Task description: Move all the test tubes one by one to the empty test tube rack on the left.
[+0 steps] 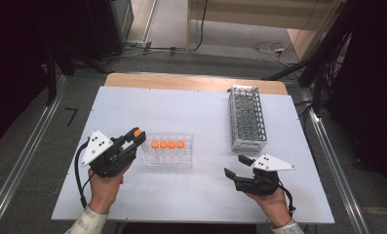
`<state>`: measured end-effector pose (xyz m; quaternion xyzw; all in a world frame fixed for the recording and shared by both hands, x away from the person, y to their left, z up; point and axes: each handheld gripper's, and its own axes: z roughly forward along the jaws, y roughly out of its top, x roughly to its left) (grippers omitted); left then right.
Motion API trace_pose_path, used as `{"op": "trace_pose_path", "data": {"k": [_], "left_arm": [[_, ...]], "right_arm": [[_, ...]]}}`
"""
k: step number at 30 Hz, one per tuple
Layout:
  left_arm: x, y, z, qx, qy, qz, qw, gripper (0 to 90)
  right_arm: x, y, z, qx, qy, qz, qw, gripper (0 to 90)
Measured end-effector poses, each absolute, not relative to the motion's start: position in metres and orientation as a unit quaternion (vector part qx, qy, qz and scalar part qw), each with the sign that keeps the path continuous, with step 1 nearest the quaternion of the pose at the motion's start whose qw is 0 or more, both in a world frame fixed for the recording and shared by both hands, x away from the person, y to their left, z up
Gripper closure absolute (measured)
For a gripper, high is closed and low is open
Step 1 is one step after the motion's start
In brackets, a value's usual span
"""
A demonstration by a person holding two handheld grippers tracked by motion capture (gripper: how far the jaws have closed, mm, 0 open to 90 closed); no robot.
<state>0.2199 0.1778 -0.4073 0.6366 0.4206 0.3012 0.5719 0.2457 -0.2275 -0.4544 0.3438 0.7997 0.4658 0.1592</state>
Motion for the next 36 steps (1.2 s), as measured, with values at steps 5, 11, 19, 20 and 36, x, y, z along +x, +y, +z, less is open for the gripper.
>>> {"op": "trace_pose_path", "data": {"k": [5,11,19,20,36], "left_arm": [[0.224,0.172,-0.412,0.645,0.415,0.319,0.557,70.3],[0.228,0.17,-0.418,0.647,0.416,0.327,0.55,70.3],[0.231,0.168,-0.424,0.652,0.417,0.324,0.545,70.3],[0.231,0.168,-0.425,0.652,0.417,0.324,0.544,70.3],[0.231,0.165,-0.442,0.663,0.421,0.321,0.529,70.0]], "right_arm": [[0.246,-0.228,-0.455,0.345,0.8,0.465,0.158,28.5],[0.245,-0.228,-0.454,0.344,0.799,0.466,0.159,28.7],[0.246,-0.228,-0.455,0.346,0.8,0.464,0.159,28.8],[0.245,-0.228,-0.455,0.346,0.8,0.464,0.159,28.8],[0.246,-0.228,-0.456,0.345,0.801,0.463,0.158,28.8]]}}
